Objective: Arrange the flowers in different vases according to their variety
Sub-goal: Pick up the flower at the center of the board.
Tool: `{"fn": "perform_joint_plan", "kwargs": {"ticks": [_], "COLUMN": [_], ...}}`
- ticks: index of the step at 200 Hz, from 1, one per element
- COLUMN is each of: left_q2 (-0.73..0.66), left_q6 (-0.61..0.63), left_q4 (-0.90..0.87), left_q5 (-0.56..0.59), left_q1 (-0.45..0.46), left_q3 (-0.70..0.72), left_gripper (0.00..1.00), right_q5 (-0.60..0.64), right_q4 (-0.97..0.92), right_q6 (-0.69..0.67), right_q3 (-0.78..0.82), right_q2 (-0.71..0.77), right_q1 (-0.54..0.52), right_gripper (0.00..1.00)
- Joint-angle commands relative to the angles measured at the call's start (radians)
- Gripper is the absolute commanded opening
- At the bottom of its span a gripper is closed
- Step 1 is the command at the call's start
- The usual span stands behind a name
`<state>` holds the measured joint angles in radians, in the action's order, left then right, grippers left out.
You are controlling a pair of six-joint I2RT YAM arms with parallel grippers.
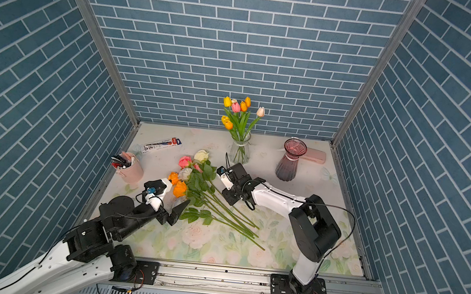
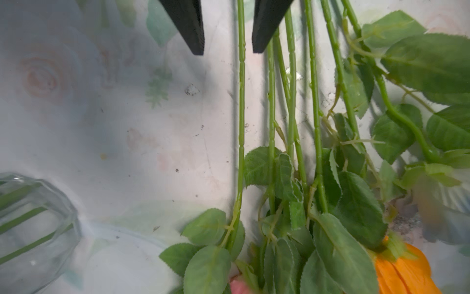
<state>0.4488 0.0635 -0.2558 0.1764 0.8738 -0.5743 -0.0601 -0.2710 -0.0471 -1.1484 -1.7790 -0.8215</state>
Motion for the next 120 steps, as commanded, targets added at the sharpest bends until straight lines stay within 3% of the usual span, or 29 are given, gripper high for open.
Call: {"fn": "perform_joint_plan", "kwargs": {"ticks": [1, 72, 120], "left_q2": [-0.006, 0.034, 0.036], "left_q6": [0.001, 0.009, 0.009], "left_q4": [0.017, 0.011, 0.011], "left_q5": [0.016, 0.014, 0.014], "left_q1": [0.004, 0.004, 0.004], "left_q3": [0.025, 0.027, 0.030], "left_gripper": [1.00, 1.00, 1.00], "right_q5": [-0.005, -0.008, 0.013], "right_q4": [-0.053, -0.074, -0.116], "right_q6": [0.029, 0.018, 0.018], "right_q3": [-0.049, -0.167, -0.262], "right_q2": [-0.051, -0.205, -0.294], "right_q1": [-0.017, -0.031, -0.037], "right_gripper": [0.37, 0.37, 0.29]}}
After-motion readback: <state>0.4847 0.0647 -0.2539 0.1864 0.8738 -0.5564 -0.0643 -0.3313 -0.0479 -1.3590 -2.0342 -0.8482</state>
